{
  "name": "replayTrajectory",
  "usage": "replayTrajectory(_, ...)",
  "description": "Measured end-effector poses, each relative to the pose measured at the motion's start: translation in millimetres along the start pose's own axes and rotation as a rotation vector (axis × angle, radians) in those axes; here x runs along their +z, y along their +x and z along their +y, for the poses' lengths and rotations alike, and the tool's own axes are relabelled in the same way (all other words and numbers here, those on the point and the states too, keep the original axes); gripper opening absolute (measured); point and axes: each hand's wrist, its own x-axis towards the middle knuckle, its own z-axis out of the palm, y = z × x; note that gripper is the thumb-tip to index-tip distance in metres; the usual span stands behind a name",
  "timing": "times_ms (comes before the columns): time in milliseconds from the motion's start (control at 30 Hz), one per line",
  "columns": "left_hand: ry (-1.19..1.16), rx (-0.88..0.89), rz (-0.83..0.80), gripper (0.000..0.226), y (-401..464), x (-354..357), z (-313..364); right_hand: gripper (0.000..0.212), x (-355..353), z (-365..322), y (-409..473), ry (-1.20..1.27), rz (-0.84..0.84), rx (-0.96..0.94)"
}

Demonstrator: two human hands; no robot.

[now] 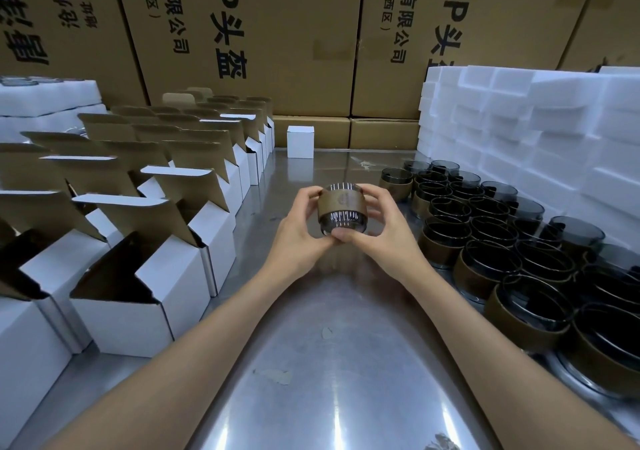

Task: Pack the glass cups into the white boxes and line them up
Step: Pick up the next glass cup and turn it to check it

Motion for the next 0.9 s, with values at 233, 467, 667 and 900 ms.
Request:
replayTrajectory(233, 0.047, 0.072, -0.150, 0.071, -3, 1, 2, 0.066, 0, 9, -1, 0.015, 0.030, -0.012)
replayTrajectory(467, -0.130, -0.076, -0.191, 0.064, 0, 1, 5, 0.071, 4, 11, 1, 0.098, -0.045, 0.058)
replayTrajectory(667, -0.146, -0.136, -0.213, 0.056, 0, 0, 12, 0.063, 1, 11, -1, 0.030, -0.049, 0.088)
replayTrajectory(900, -0.086, -0.196, -0.233, 0.051, -2, 1, 12, 0.064, -1, 17, -3, -0.200, -0.090, 0.065)
